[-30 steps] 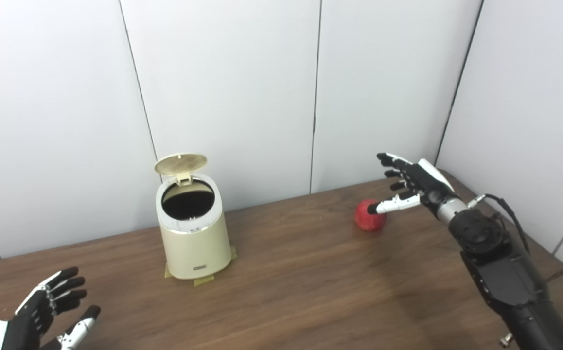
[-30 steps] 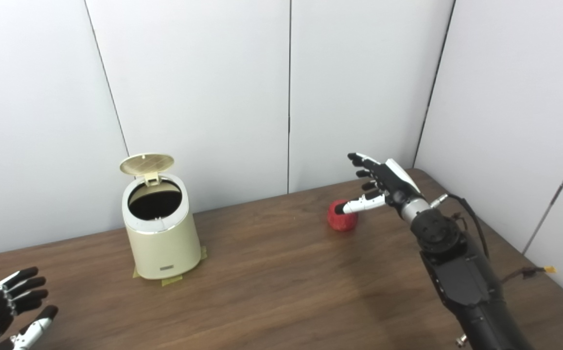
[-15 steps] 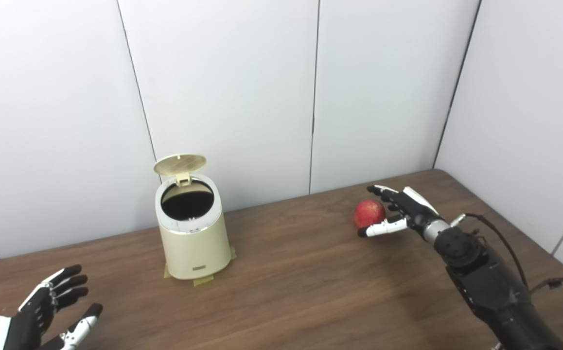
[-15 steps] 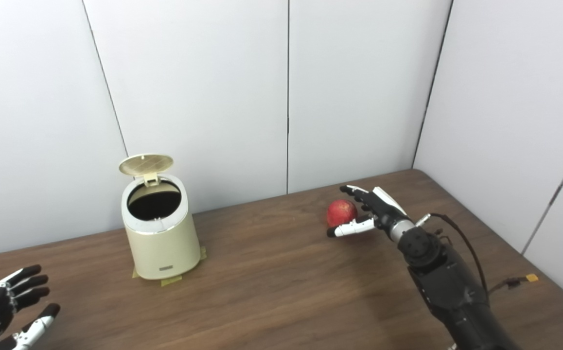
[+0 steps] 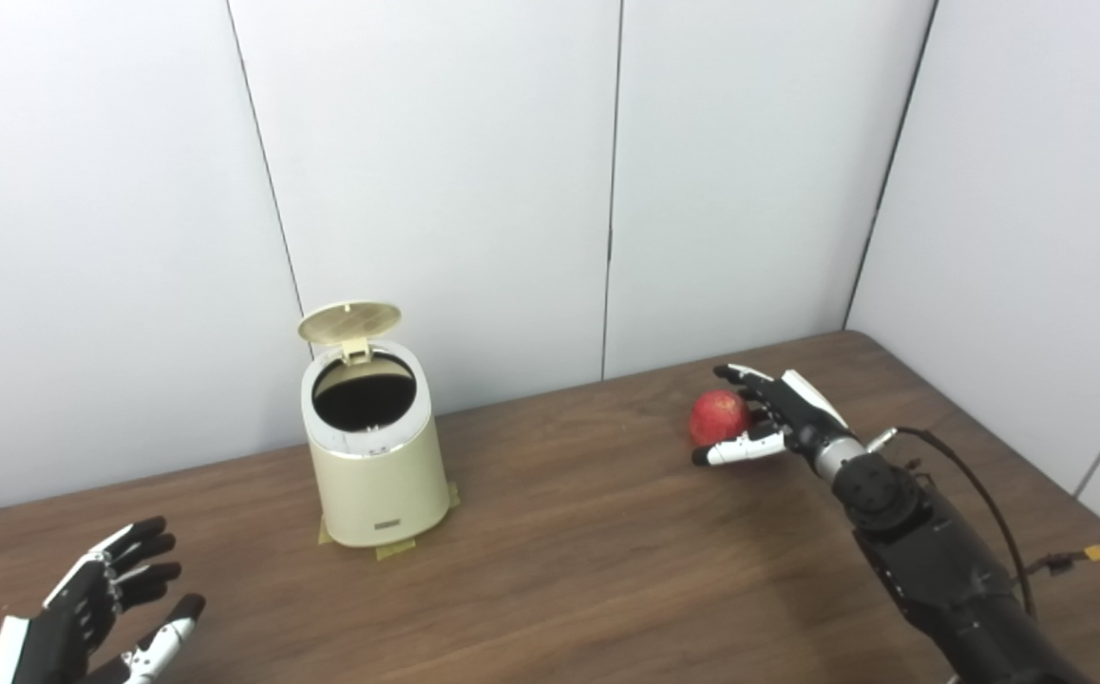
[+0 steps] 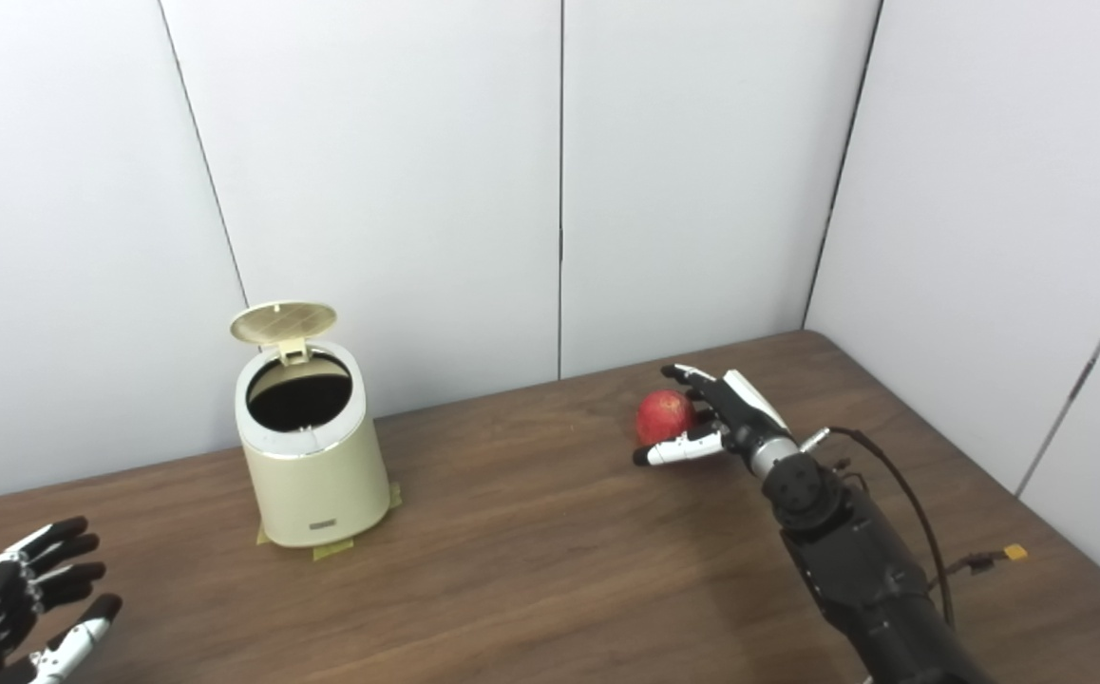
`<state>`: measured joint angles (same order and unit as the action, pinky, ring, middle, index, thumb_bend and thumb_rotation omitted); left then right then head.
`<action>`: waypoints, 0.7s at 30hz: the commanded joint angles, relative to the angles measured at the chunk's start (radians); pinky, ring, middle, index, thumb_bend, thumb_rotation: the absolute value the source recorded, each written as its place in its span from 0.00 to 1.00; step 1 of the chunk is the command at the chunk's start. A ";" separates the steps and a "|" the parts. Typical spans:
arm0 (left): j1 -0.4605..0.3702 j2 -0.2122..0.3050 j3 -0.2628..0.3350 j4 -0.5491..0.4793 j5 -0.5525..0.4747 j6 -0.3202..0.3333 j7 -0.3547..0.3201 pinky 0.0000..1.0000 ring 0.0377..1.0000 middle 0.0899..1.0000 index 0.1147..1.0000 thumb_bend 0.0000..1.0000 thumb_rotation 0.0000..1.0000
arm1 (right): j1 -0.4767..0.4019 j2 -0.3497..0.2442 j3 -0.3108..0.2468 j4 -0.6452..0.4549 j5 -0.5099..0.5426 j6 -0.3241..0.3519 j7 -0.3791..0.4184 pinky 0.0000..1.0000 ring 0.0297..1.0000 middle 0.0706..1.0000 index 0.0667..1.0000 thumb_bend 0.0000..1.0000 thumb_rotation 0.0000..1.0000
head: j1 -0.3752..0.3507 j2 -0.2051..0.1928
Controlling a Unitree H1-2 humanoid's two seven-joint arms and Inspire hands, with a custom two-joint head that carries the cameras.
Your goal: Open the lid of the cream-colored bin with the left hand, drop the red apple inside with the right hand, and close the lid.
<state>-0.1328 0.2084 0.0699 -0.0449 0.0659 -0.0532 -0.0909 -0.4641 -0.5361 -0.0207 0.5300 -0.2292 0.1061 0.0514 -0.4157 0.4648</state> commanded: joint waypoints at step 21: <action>-0.020 0.027 0.006 -0.029 -0.002 -0.035 -0.002 0.71 0.70 0.75 0.75 0.49 0.00 | -0.006 -0.035 0.095 -0.065 -0.165 -0.041 -0.067 0.49 0.44 0.44 0.47 0.52 0.00 | 0.006 0.022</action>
<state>-0.1290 0.2162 0.0726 -0.0450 0.0673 -0.0530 -0.0950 -0.4512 -0.5558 0.0766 0.4911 -0.3807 0.0694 -0.0097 -0.4096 0.4863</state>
